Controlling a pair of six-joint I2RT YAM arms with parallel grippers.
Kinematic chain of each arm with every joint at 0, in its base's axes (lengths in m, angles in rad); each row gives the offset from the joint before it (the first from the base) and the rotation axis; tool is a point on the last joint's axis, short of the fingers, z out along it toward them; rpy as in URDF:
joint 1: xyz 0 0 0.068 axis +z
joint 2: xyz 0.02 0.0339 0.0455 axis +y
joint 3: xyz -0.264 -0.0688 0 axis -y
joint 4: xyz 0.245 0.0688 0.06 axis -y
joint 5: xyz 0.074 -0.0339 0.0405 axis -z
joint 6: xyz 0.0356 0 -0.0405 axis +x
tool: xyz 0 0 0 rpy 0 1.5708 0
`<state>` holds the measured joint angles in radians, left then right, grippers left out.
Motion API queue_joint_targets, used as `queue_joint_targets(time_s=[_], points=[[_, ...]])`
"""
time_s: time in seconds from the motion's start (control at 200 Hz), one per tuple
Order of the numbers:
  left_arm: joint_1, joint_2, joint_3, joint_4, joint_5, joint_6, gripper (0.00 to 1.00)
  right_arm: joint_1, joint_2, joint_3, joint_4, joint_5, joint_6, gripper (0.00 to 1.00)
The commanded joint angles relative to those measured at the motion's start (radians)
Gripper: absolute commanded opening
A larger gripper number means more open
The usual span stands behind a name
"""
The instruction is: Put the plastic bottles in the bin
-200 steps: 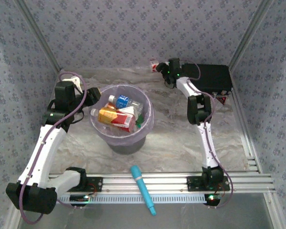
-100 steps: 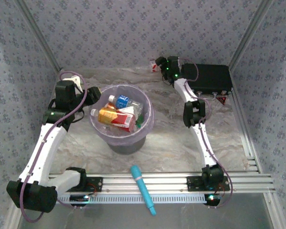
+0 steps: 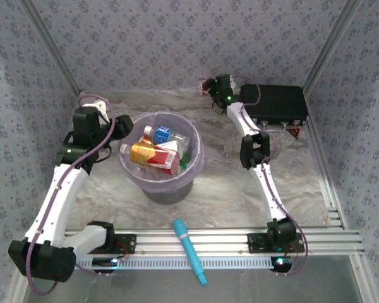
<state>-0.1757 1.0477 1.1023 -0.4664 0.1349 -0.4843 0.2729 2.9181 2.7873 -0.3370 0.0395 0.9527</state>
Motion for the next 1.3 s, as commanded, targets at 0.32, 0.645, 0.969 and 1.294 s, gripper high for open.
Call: queue_joint_targets(time_s=[0.32, 0.645, 0.969, 1.294], points=[[0.011, -0.035, -0.009, 0.055, 0.005, -0.027, 0.59, -0.015, 0.078, -0.044, 0.072, -0.086, 0.079, 0.93], [0.013, -0.035, 0.001, 0.042, -0.004, -0.022, 0.59, -0.047, 0.149, -0.009, 0.172, -0.099, 0.162, 0.83], [0.013, -0.028, 0.002, 0.052, -0.004, -0.03, 0.6, -0.06, 0.138, -0.015, 0.131, -0.124, 0.146, 0.55], [0.013, -0.033, 0.003, 0.051, -0.005, -0.034, 0.6, -0.06, 0.049, -0.12, 0.132, -0.189, 0.109, 0.44]])
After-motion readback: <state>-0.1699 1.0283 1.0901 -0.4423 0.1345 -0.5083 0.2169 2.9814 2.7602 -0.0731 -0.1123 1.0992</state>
